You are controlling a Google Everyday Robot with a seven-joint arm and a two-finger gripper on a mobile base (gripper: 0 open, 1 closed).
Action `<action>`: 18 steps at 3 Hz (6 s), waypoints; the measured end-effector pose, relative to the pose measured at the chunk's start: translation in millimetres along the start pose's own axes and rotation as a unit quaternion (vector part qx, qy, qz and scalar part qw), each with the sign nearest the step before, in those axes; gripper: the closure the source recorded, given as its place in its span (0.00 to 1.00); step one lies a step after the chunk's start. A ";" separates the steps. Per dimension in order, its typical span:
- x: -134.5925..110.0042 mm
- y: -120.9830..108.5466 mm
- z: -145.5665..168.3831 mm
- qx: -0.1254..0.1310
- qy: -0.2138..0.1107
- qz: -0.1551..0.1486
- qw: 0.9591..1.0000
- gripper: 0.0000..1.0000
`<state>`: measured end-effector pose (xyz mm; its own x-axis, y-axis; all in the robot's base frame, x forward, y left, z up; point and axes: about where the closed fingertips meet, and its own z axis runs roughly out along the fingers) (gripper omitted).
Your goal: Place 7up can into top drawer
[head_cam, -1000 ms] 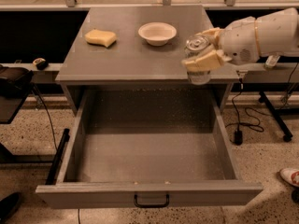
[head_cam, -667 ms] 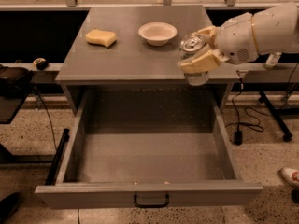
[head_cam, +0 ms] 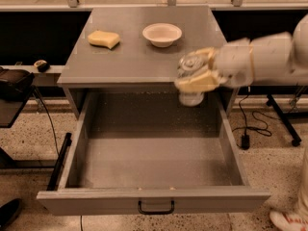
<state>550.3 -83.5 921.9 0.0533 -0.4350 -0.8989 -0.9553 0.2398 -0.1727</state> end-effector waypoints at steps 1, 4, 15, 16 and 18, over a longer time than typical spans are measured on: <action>33.1 61.5 49.4 -0.078 -0.076 0.052 0.993 1.00; 55.4 108.3 156.4 -0.156 -0.126 0.041 0.979 1.00; 133.3 89.8 252.7 -0.090 -0.087 -0.023 0.992 0.15; 133.3 89.8 252.7 -0.090 -0.087 -0.022 0.992 0.00; 110.8 88.5 190.1 -0.069 -0.113 -0.008 0.991 0.00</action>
Offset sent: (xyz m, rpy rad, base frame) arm -0.0964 0.1360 -0.1693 0.3193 0.2894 0.3339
